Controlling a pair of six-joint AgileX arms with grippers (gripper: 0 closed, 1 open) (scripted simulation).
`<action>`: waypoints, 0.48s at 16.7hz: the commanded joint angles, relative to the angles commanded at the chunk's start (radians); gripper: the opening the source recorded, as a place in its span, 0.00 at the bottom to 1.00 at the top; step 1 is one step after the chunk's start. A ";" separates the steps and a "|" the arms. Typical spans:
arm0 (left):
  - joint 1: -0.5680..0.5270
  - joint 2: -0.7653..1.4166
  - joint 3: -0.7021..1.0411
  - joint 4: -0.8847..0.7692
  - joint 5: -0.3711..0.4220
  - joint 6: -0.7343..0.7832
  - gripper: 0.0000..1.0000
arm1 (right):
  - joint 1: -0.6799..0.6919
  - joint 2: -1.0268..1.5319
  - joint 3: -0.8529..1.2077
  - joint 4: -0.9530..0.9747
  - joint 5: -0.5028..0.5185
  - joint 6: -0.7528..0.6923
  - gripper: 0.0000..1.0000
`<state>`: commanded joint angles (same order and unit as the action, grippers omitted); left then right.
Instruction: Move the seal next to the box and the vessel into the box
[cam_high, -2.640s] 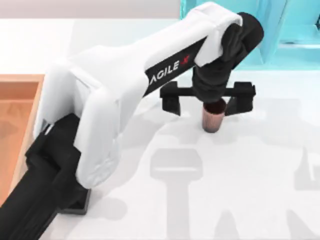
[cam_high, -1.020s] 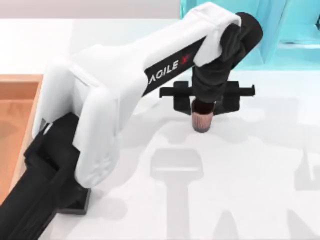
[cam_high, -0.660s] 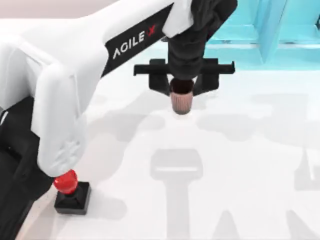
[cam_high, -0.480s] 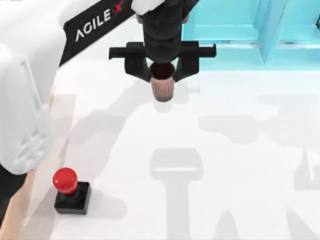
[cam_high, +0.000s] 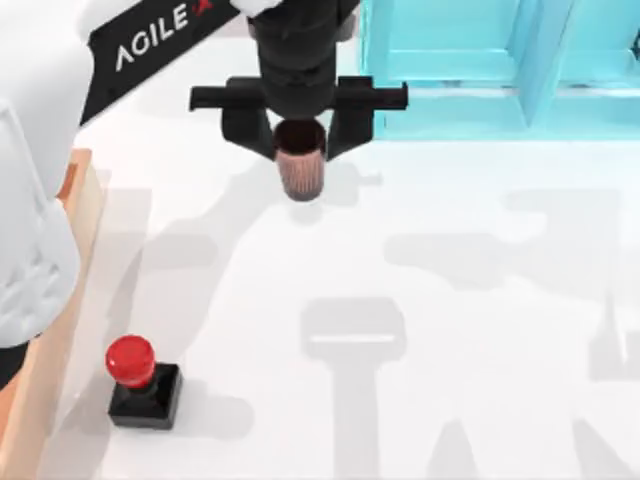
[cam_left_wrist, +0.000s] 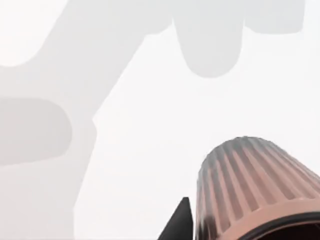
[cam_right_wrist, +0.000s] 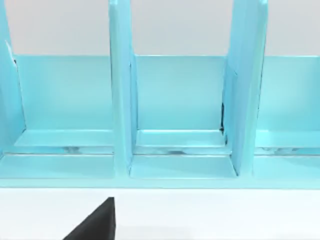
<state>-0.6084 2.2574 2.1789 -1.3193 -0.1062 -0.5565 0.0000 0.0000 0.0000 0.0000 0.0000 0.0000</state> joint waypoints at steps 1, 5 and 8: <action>0.021 -0.019 -0.020 0.006 0.001 0.021 0.00 | 0.000 0.000 0.000 0.000 0.000 0.000 1.00; 0.208 -0.169 -0.195 0.045 0.020 0.199 0.00 | 0.000 0.000 0.000 0.000 0.000 0.000 1.00; 0.450 -0.338 -0.377 0.089 0.051 0.406 0.00 | 0.000 0.000 0.000 0.000 0.000 0.000 1.00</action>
<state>-0.1588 1.9195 1.8021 -1.2307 -0.0552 -0.1503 0.0000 0.0000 0.0000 0.0000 0.0000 0.0000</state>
